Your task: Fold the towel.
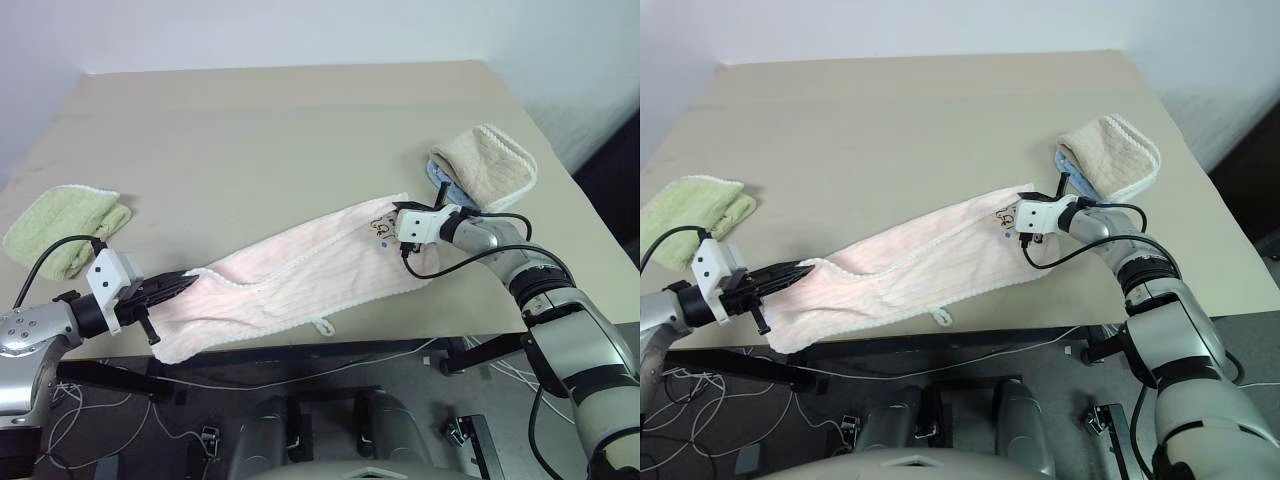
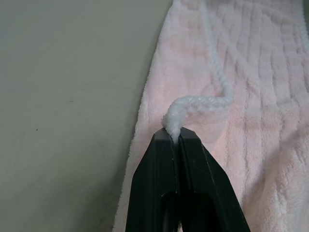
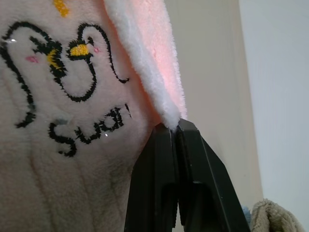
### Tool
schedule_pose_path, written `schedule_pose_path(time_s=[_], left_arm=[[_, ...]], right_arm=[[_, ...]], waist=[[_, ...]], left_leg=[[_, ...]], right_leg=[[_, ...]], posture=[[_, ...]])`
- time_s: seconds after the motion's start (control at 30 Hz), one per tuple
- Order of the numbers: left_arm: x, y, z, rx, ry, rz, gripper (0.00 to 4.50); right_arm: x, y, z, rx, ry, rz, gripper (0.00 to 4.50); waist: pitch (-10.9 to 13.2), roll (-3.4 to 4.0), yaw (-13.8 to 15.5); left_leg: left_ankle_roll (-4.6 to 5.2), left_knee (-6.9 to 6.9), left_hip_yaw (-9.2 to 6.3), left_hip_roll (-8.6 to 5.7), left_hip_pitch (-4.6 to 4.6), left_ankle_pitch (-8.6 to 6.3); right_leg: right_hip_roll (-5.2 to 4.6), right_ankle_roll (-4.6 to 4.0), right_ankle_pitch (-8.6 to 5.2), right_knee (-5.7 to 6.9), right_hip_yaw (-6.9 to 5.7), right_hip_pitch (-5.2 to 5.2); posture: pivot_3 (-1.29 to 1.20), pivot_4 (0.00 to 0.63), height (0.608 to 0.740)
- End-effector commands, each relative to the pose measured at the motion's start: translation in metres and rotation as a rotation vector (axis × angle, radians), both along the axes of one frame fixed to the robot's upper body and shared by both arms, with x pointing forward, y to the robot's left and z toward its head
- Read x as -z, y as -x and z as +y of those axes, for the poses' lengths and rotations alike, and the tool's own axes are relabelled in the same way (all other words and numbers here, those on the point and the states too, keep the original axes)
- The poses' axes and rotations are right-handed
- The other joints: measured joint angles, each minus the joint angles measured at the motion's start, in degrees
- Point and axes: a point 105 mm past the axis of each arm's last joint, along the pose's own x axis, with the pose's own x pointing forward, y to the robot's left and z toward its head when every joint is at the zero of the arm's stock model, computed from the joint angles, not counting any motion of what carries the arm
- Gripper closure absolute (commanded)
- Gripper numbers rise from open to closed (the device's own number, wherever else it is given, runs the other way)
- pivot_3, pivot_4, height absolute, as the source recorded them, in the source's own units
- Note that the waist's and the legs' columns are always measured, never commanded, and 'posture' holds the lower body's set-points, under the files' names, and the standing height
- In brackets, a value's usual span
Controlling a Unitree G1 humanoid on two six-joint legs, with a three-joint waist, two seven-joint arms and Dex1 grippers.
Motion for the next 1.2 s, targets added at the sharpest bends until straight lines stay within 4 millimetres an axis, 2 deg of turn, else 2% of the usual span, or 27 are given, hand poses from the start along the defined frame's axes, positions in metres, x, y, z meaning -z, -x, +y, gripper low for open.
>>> schedule_pose_path(time_s=[0.03, 0.13, 0.27, 0.4, 0.5, 0.57, 0.6, 0.7, 0.77, 0.87, 1.0, 1.1, 1.2], left_arm=[[-0.031, -0.021, 0.018, -0.134, 0.052, -0.170, 4.50], [-0.048, -0.046, 0.032, -0.256, 0.088, -0.254, 4.50], [-0.076, -0.078, 0.039, -0.347, 0.111, -0.369, 4.50], [-0.138, -0.111, 0.059, -0.540, 0.153, -0.580, 4.50], [-0.187, -0.110, 0.078, -0.653, 0.266, -0.738, 4.50], [-0.204, -0.102, 0.089, -0.687, 0.333, -0.794, 4.50], [-0.205, -0.099, 0.092, -0.686, 0.354, -0.793, 4.50], [-0.181, -0.086, 0.089, -0.554, 0.315, -0.688, 4.50], [-0.154, -0.072, 0.081, -0.443, 0.295, -0.562, 4.50], [-0.114, -0.044, 0.067, -0.295, 0.243, -0.373, 4.50], [-0.069, -0.005, 0.058, -0.193, 0.194, -0.111, 4.50], [-0.052, 0.016, 0.057, -0.163, 0.176, 0.014, 4.50], [-0.046, 0.033, 0.056, -0.148, 0.191, 0.099, 4.50]], right_arm=[[-0.031, -0.007, -0.006, 0.024, -0.039, -0.099, 4.48], [-0.053, -0.014, -0.010, 0.062, -0.108, -0.146, 4.48], [-0.092, -0.023, -0.016, 0.115, -0.158, -0.245, 4.48], [-0.159, -0.024, -0.023, 0.141, -0.233, -0.437, 4.48], [-0.202, -0.013, -0.030, 0.123, -0.329, -0.547, 4.48], [-0.214, -0.005, -0.034, 0.094, -0.379, -0.566, 4.48], [-0.214, -0.001, -0.034, 0.068, -0.404, -0.542, 4.48], [-0.181, 0.016, -0.026, -0.075, -0.440, -0.303, 4.48], [-0.156, 0.033, -0.026, -0.131, -0.442, -0.146, 4.48], [-0.125, 0.053, -0.033, -0.140, -0.417, 0.051, 4.48], [-0.085, 0.084, -0.042, -0.132, -0.363, 0.322, 4.48], [-0.071, 0.101, -0.047, -0.120, -0.342, 0.453, 4.48], [-0.067, 0.116, -0.053, -0.112, -0.330, 0.560, 4.48]], waist=[[0.00, -0.01, 0.13], [0.01, -0.01, 0.19], [0.01, 0.00, 0.01], [0.05, -0.06, 0.15], [0.06, -0.08, 0.04], [0.06, -0.07, -0.04], [0.06, -0.07, -0.16], [0.03, -0.08, -0.46], [0.04, -0.08, -0.44], [0.11, -0.04, -0.06], [0.13, -0.08, 0.42], [0.11, -0.10, 0.57], [0.12, -0.08, 0.57]], left_leg=[[0.00, 0.01, -0.01, -0.01, 0.00, 0.01], [0.00, 0.05, -0.04, -0.01, 0.01, 0.01], [0.01, 0.06, -0.01, -0.01, 0.02, 0.02], [-0.01, 0.09, 0.11, -0.01, 0.00, 0.04], [-0.01, 0.07, 0.15, -0.02, -0.02, 0.05], [0.00, 0.00, 0.20, -0.02, -0.02, 0.05], [0.00, -0.02, 0.23, -0.02, -0.01, 0.05], [0.01, -0.07, 0.28, 0.04, 0.10, 0.05], [0.01, -0.04, 0.26, 0.06, 0.18, 0.05], [0.05, 0.04, 0.10, 0.04, 0.11, 0.02], [0.08, 0.17, -0.06, 0.03, 0.10, -0.04], [-0.03, 0.17, -0.14, 0.01, 0.13, -0.15], [-0.03, 0.15, -0.15, 0.00, 0.12, -0.21]], right_leg=[[-0.01, 0.00, 0.00, 0.01, 0.00, 0.00], [0.00, 0.01, 0.01, 0.02, -0.03, 0.06], [0.02, 0.03, 0.01, 0.02, -0.03, 0.07], [0.04, 0.03, 0.02, 0.04, -0.06, 0.08], [0.03, 0.05, 0.02, 0.00, -0.05, 0.09], [0.03, 0.07, 0.01, -0.02, -0.04, 0.10], [0.04, 0.09, 0.00, -0.04, -0.03, 0.10], [0.12, 0.14, -0.03, -0.10, 0.00, 0.20], [0.13, 0.17, -0.05, -0.08, 0.00, 0.31], [0.03, 0.17, -0.05, -0.05, 0.00, 0.22], [-0.04, 0.15, -0.06, 0.00, 0.00, 0.20], [-0.24, 0.09, -0.08, -0.02, -0.04, 0.21], [-0.32, -0.08, -0.16, -0.02, -0.04, 0.16]], posture=[[0.00, 0.150, 0.740], [0.00, 0.150, 0.740], [0.00, 0.150, 0.740], [0.00, 0.150, 0.740], [0.00, 0.150, 0.740], [0.00, 0.150, 0.740], [0.00, 0.150, 0.740], [0.00, 0.150, 0.740], [0.00, 0.150, 0.740], [0.00, 0.150, 0.740], [0.00, 0.150, 0.740], [0.00, 0.150, 0.740], [0.00, 0.150, 0.740]])
